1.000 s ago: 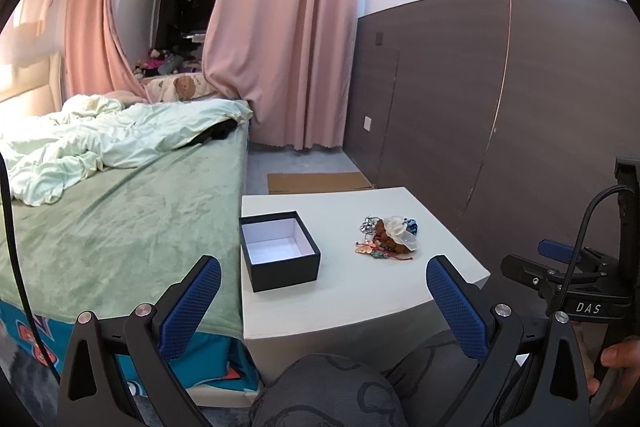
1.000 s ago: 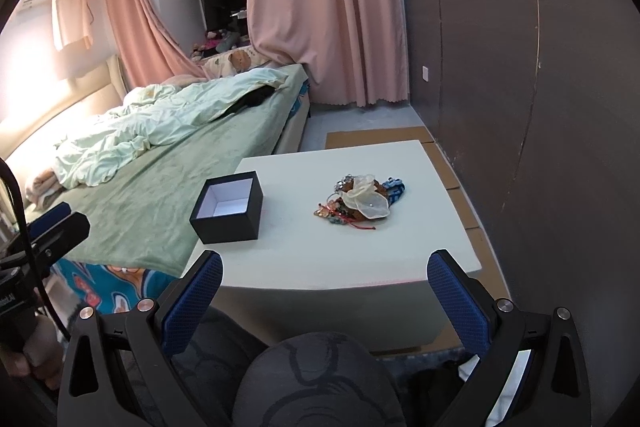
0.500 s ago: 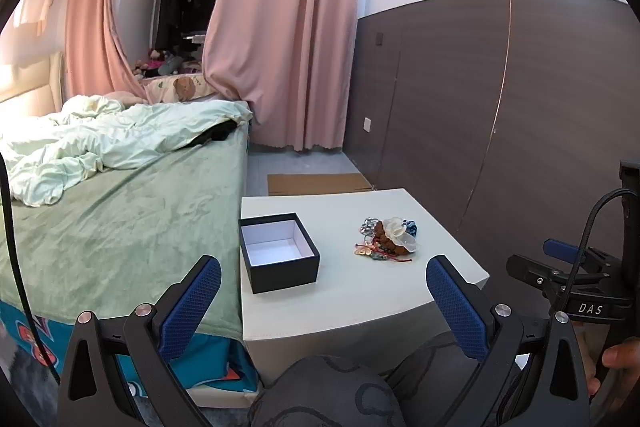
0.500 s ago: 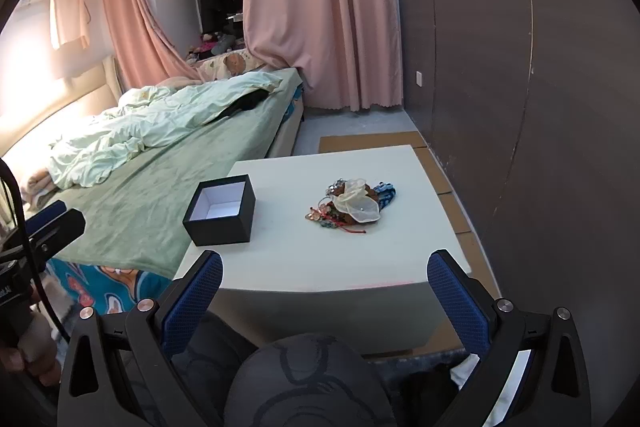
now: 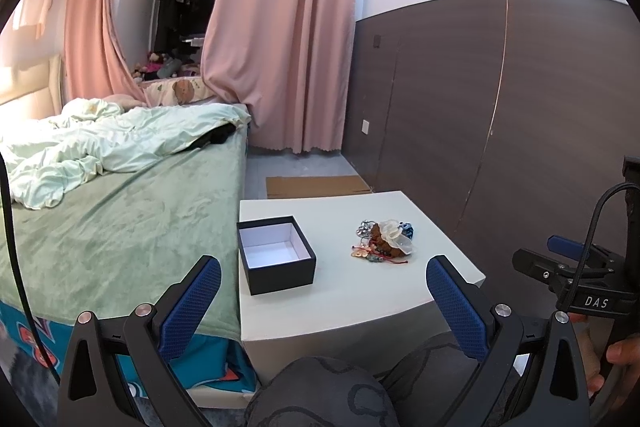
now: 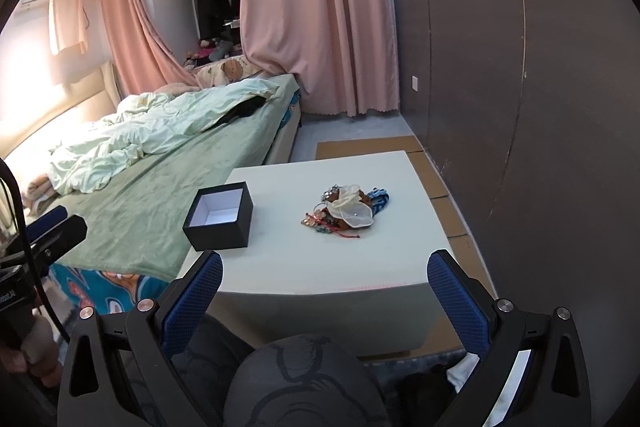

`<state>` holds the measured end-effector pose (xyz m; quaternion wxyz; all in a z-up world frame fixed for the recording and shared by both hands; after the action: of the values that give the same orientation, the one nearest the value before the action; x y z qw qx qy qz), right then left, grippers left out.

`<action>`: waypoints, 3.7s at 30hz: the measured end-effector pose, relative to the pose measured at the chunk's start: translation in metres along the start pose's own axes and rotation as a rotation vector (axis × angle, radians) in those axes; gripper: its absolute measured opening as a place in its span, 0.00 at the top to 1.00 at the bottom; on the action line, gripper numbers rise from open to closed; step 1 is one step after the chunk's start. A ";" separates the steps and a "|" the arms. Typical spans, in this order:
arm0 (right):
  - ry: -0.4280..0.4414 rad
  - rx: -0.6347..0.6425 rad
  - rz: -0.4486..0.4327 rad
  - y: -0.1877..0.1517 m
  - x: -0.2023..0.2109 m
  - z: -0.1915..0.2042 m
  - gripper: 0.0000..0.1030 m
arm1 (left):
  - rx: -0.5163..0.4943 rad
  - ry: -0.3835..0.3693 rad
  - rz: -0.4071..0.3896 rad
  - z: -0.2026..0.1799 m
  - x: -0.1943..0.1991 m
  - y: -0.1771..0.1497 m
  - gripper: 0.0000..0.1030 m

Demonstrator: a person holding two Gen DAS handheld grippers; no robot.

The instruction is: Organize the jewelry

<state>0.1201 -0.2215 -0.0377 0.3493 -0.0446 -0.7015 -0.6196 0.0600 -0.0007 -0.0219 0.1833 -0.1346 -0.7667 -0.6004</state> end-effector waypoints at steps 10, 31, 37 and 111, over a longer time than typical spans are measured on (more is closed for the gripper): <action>-0.001 -0.004 -0.006 0.002 0.003 -0.002 0.00 | -0.003 0.000 -0.002 0.001 0.000 0.004 0.01; 0.074 -0.080 0.031 0.033 -0.050 -0.053 0.02 | -0.024 -0.119 0.086 -0.038 -0.081 0.039 0.06; 0.113 -0.132 0.080 0.028 -0.084 -0.075 0.09 | -0.036 -0.159 0.175 -0.057 -0.132 0.034 0.17; 0.172 -0.572 0.412 0.027 -0.313 -0.112 0.89 | 0.201 -0.036 0.309 0.018 -0.244 0.041 1.00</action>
<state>0.4180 -0.2003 -0.1870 0.4980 -0.2286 -0.4439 -0.7090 0.2936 0.0302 -0.0980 0.2721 -0.2424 -0.7962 -0.4829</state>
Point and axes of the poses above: each gripper's, at about its wrist camera, not at the fingertips, and x roughly against the way its jaws point, z to its left, y to its top, the point moved 8 cm from there along -x, roughly the way its jaws point, and after that the axes turned 7 degrees about x, right-handed, at the moved point
